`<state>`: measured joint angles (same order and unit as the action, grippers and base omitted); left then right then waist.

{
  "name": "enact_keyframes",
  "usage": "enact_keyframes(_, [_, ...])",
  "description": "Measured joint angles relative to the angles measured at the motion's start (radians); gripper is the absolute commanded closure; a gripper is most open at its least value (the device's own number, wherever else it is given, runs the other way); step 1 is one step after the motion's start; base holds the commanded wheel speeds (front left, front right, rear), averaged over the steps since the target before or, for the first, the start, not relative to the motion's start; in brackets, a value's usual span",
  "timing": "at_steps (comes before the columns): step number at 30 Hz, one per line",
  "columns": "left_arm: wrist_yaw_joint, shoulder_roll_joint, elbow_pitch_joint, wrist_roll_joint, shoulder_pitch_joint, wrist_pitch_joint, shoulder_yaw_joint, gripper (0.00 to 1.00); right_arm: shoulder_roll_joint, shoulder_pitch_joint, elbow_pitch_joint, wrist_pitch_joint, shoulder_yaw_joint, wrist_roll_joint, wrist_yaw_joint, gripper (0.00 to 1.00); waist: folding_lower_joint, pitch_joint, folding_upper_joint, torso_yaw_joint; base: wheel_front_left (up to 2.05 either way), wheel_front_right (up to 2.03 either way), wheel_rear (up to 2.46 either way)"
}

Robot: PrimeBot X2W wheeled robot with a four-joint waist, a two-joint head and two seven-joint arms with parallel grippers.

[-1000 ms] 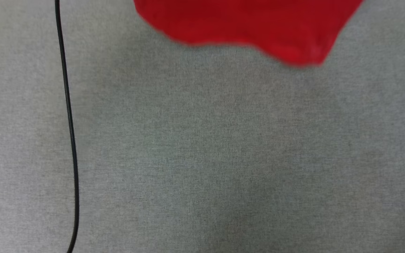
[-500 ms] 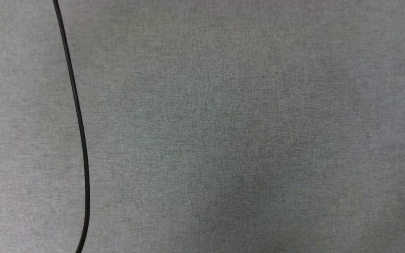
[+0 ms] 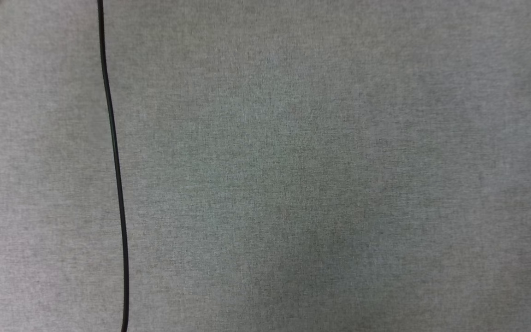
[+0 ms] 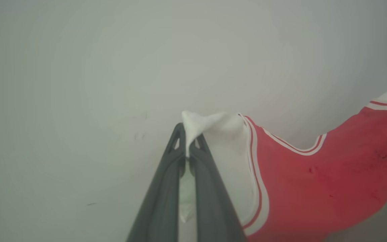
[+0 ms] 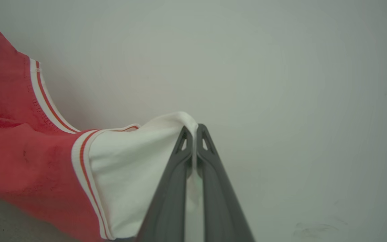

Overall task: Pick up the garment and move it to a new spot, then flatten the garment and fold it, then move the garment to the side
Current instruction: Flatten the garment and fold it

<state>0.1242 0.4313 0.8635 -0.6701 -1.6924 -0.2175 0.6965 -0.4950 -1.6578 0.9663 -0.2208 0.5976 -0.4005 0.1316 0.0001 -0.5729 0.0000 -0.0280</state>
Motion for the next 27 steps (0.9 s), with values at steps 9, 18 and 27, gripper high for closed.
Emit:
enact_keyframes(9, [-0.013, 0.016, -0.071, -0.043, 0.278, -0.035, -0.004, 1.0, 0.016, 0.229, -0.035, -0.038, 0.061, -0.088, 0.0, 1.0, -0.0001, 0.081, 0.0, -0.004, 0.0, 0.0, 0.0])
enact_keyframes(18, [-0.083, 0.042, -0.233, -0.093, 0.654, -0.042, -0.019, 1.0, 0.016, 0.549, -0.177, -0.041, 0.04, -0.146, 0.0, 1.0, -0.0002, 0.193, 0.0001, -0.007, 0.0, 0.0, 0.0])
enact_keyframes(27, [-0.147, 0.078, -0.359, -0.161, 0.986, -0.043, -0.029, 1.0, 0.012, 0.845, -0.276, -0.042, 0.001, -0.158, 0.0, 1.0, -0.0003, 0.309, 0.0001, -0.007, 0.0, 0.0, 0.0])
